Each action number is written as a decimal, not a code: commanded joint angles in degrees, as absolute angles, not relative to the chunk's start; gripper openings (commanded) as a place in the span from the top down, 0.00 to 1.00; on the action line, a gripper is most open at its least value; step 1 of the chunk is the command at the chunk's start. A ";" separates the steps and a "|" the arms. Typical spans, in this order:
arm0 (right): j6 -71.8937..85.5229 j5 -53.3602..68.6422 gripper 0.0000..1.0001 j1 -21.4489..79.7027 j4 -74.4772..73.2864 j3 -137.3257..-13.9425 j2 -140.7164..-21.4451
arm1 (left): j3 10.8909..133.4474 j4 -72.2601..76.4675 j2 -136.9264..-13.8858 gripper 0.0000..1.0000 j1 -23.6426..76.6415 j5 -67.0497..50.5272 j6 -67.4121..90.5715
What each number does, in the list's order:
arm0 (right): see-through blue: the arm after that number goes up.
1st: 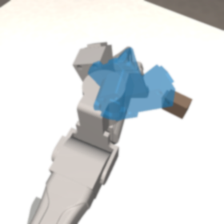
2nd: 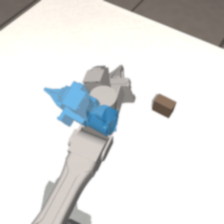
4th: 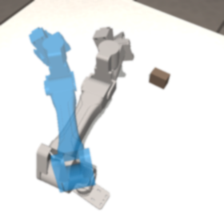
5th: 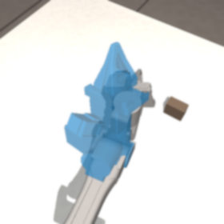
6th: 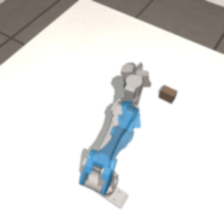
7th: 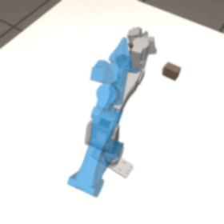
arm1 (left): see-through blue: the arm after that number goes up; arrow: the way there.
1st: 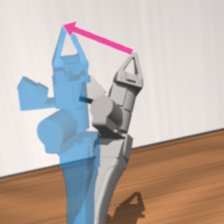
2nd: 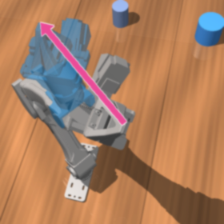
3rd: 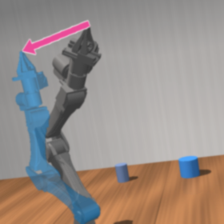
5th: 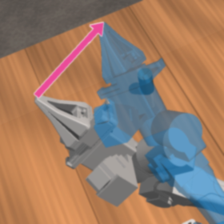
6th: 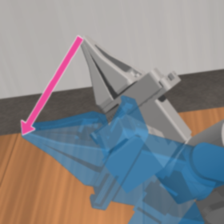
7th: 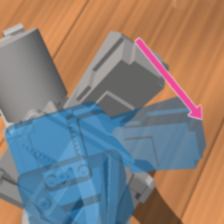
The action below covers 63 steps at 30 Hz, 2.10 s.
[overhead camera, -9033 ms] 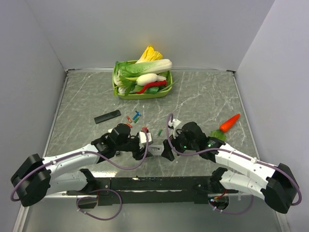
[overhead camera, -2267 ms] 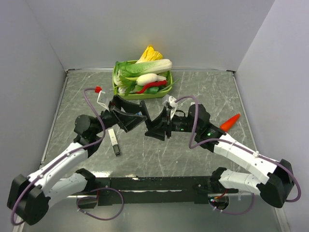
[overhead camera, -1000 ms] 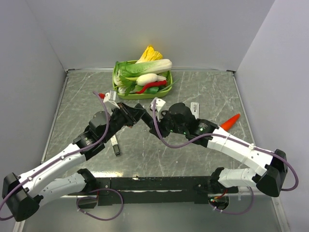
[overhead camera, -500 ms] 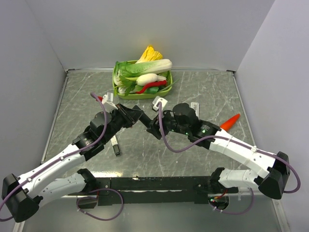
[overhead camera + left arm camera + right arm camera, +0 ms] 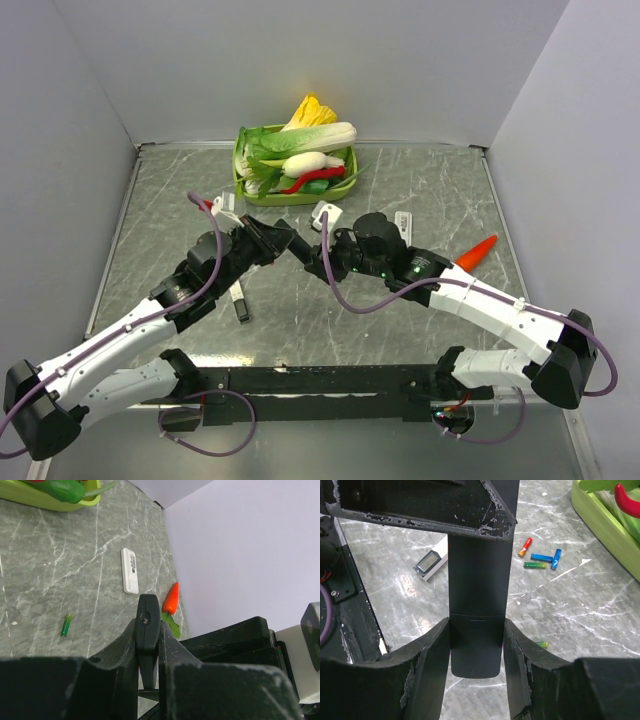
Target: Load the batteries into the remote control
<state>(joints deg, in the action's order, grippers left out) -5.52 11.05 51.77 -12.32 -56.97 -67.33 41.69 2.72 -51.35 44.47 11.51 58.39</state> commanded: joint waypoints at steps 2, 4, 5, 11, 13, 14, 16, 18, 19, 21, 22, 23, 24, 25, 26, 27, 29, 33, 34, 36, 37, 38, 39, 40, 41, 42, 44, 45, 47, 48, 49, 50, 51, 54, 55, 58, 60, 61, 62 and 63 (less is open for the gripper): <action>-8.43 13.45 0.73 51.77 -15.55 -55.55 -67.06 | 44.74 1.14 -50.63 0.99 38.43 11.44 57.75; -8.70 13.97 0.73 51.77 -16.95 -54.85 -66.80 | 45.17 1.32 -50.80 0.99 35.44 9.68 57.92; -8.88 14.06 0.73 51.77 -17.48 -54.32 -66.71 | 45.35 1.41 -50.89 0.99 32.29 7.67 57.92; -9.05 15.03 0.73 51.77 -21.70 -52.91 -66.45 | 48.07 1.93 -52.47 0.99 23.47 5.80 54.85; -8.97 15.38 0.73 51.85 -22.85 -52.74 -66.53 | 48.60 2.54 -53.08 0.99 21.46 6.15 54.32; -8.88 15.29 0.73 51.86 -23.55 -52.65 -66.53 | 48.78 2.98 -53.17 0.99 20.84 5.80 54.06; -7.57 14.68 0.74 51.77 -23.73 -52.04 -66.18 | 48.78 3.77 -53.70 0.99 19.43 4.84 53.96; -5.64 10.92 0.75 51.59 -24.34 -51.77 -66.44 | 48.00 4.48 -53.44 0.99 18.90 3.96 53.09; -2.58 9.16 0.75 50.72 -25.13 -51.94 -66.97 | 47.47 5.35 -53.09 0.99 18.55 3.52 51.95; 1.73 3.71 0.74 48.79 -27.84 -52.12 -69.24 | 45.19 6.41 -51.95 0.99 18.02 1.34 50.81; 6.02 2.39 0.73 46.34 -28.64 -51.95 -70.21 | 44.31 6.68 -51.51 0.99 17.41 0.54 50.28; 8.24 1.42 0.73 44.49 -29.52 -51.86 -71.27 | 43.34 7.38 -50.63 0.99 17.14 -0.86 49.49; 10.35 1.23 0.72 43.08 -31.53 -51.68 -73.37 | 41.24 7.82 -50.19 0.99 16.96 -2.10 49.13; 13.85 1.23 0.72 40.28 -31.90 -51.51 -74.35 | 40.00 8.34 -49.75 0.99 16.79 -4.89 48.70; 15.19 1.14 0.71 39.12 -32.08 -51.24 -75.23 | 38.77 9.65 -48.79 0.99 16.79 -6.31 48.52; 16.51 0.79 0.70 38.24 -31.91 -50.81 -76.45 | 36.24 10.28 -48.26 0.99 16.70 -7.63 48.43; 18.89 1.66 0.70 35.44 -29.54 -49.22 -77.60 | 33.59 11.68 -47.12 0.99 16.61 -12.11 48.34; 23.28 1.41 0.69 31.47 -26.02 -47.37 -81.28 | 27.09 16.07 -45.88 0.99 16.44 -18.36 48.16; 23.64 0.10 0.69 31.03 -25.75 -47.63 -82.26 | 26.37 16.52 -45.70 0.99 16.44 -18.98 48.08; 24.17 0.09 0.67 30.15 -25.66 -48.07 -85.32 | 24.88 16.88 -46.05 0.99 16.35 -20.74 47.46; 24.34 -1.48 0.66 30.15 -25.66 -48.60 -86.30 | 24.87 16.35 -46.32 0.99 16.35 -20.66 46.68; 24.52 -1.93 0.65 29.89 -25.75 -48.86 -87.44 | 24.79 16.09 -46.84 0.99 16.35 -20.65 46.15; 24.87 -2.28 0.65 29.88 -25.75 -49.04 -89.19 | 24.79 15.91 -47.02 0.99 16.35 -20.65 45.53; 25.40 -2.37 0.65 29.71 -25.66 -49.39 -89.99 | 24.79 15.73 -47.28 0.99 16.35 -20.65 44.92; 25.66 -2.29 0.62 29.71 -25.49 -49.31 -90.61 | 24.70 15.91 -47.63 0.99 16.26 -20.65 44.56; 26.36 -2.29 0.61 29.71 -25.05 -49.31 -91.49 | 24.61 16.08 -47.81 0.99 16.26 -21.00 44.39; 26.98 -2.11 0.55 29.62 -24.44 -48.52 -91.84 | 24.87 15.82 -48.60 0.99 16.26 -21.09 43.51; 27.50 -2.28 0.51 29.71 -24.09 -48.17 -91.76 | 24.96 15.73 -48.69 0.99 16.26 -21.27 43.16; 27.77 -2.55 0.36 29.62 -24.17 -47.37 -91.06 | 24.96 15.73 -49.04 0.99 16.26 -21.27 42.37; 27.77 -2.90 0.31 29.71 -24.43 -47.03 -89.58 | 24.87 15.73 -49.13 0.99 16.26 -21.27 42.19; 27.77 -3.07 0.25 29.62 -24.78 -46.93 -88.69 | 24.79 15.82 -49.13 0.99 16.26 -21.44 41.67; 27.77 -3.42 0.13 29.62 -25.13 -47.02 -86.51 | 24.79 15.91 -49.30 0.99 16.26 -21.53 41.40; 27.51 -3.86 0.09 29.62 -25.92 -47.28 -85.35 | 24.87 15.91 -49.31 0.99 16.26 -21.71 41.14; 26.90 -3.96 0.00 29.62 -26.72 -48.34 -79.38 | 24.96 16.35 -49.57 0.99 16.26 -22.32 40.17; 26.81 -3.87 0.00 29.62 -26.46 -48.43 -77.54 | 25.05 16.52 -49.57 0.99 16.26 -23.02 40.08; 25.84 -2.47 0.00 29.62 -23.65 -48.60 -67.63 | 25.40 17.05 -49.66 0.99 16.26 -24.25 40.08; 25.66 -1.76 0.01 29.62 -20.76 -48.34 -63.30 | 25.40 17.84 -49.48 0.99 16.26 -25.05 40.25; 26.19 -1.67 0.00 29.62 -18.74 -48.34 -59.37 | 25.31 18.10 -49.13 0.99 16.26 -25.57 40.25; 24.19 -0.45 0.00 29.71 -16.89 -47.21 -57.59 | 25.05 18.45 -48.78 0.99 16.26 -26.01 40.25; 22.60 1.39 0.00 29.71 -14.09 -45.89 -55.65 | 24.87 19.50 -48.61 0.99 16.26 -26.36 40.34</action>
<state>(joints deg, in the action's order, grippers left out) 25.80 -1.74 29.95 -23.11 -47.64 -63.51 24.03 14.17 -49.69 16.58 -23.27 41.17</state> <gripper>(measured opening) 0.994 0.166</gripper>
